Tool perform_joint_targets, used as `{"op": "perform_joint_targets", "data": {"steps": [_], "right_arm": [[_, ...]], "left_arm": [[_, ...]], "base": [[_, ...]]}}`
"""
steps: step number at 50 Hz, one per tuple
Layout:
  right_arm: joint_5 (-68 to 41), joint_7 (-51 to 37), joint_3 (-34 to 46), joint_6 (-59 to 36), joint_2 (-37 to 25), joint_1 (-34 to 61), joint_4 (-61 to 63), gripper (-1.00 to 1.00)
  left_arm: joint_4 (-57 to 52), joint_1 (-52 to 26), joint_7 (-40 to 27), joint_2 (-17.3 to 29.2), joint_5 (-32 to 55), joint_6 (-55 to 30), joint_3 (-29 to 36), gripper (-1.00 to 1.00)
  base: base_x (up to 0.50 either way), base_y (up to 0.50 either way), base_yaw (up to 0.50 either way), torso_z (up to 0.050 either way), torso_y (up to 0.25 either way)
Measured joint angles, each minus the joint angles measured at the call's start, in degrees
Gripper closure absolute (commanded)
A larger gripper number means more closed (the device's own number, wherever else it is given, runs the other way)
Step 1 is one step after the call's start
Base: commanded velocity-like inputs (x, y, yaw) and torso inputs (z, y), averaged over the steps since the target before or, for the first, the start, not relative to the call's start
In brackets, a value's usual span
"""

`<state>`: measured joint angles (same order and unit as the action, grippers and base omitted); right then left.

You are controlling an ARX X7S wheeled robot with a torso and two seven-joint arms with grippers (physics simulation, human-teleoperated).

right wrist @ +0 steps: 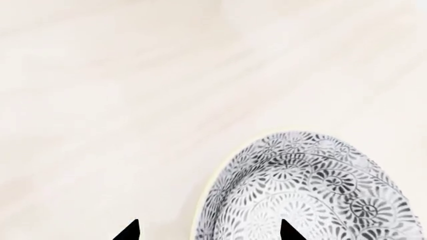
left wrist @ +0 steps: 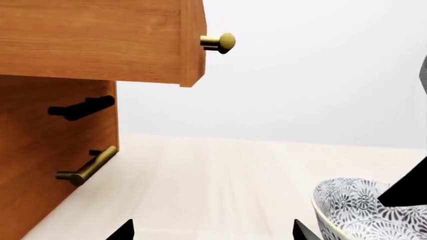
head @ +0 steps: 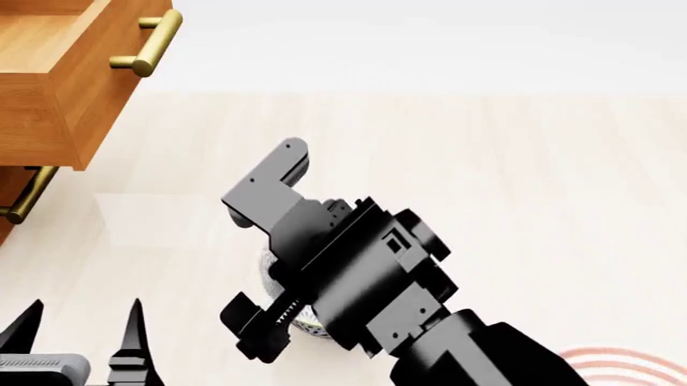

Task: Put the bowl on the plate.

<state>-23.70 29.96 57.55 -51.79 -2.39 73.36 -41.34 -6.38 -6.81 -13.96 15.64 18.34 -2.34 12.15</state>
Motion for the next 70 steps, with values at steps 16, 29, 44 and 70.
{"op": "perform_joint_targets", "data": {"steps": [16, 29, 44, 70], "right_arm": [[-1.1, 0.3, 3.3, 3.4, 1.5, 0.4, -6.3, -1.0], [-6.3, -1.0, 9.0, 6.5, 2.1, 1.2, -10.3, -1.0], [-16.6, -3.6, 19.1, 10.6, 2.3, 3.0, -14.6, -1.0], [-25.8, -5.1, 28.2, 14.6, 2.4, 4.2, -17.1, -1.0]], "left_arm": [[-0.2, -0.1, -0.3, 0.3, 0.1, -0.2, 0.4, -1.0], [-0.4, 0.0, -0.5, 0.6, 0.3, 0.0, 0.7, -1.0], [-0.9, 0.2, -0.9, 0.9, 0.4, 0.1, 0.8, -1.0], [-0.9, 0.2, -1.3, 1.3, 0.7, 0.5, 1.2, -1.0]], "base": [[0.0, 0.0, 0.0, 0.0, 0.0], [0.0, 0.0, 0.0, 0.0, 0.0], [0.0, 0.0, 0.0, 0.0, 0.0], [0.0, 0.0, 0.0, 0.0, 0.0]]}}
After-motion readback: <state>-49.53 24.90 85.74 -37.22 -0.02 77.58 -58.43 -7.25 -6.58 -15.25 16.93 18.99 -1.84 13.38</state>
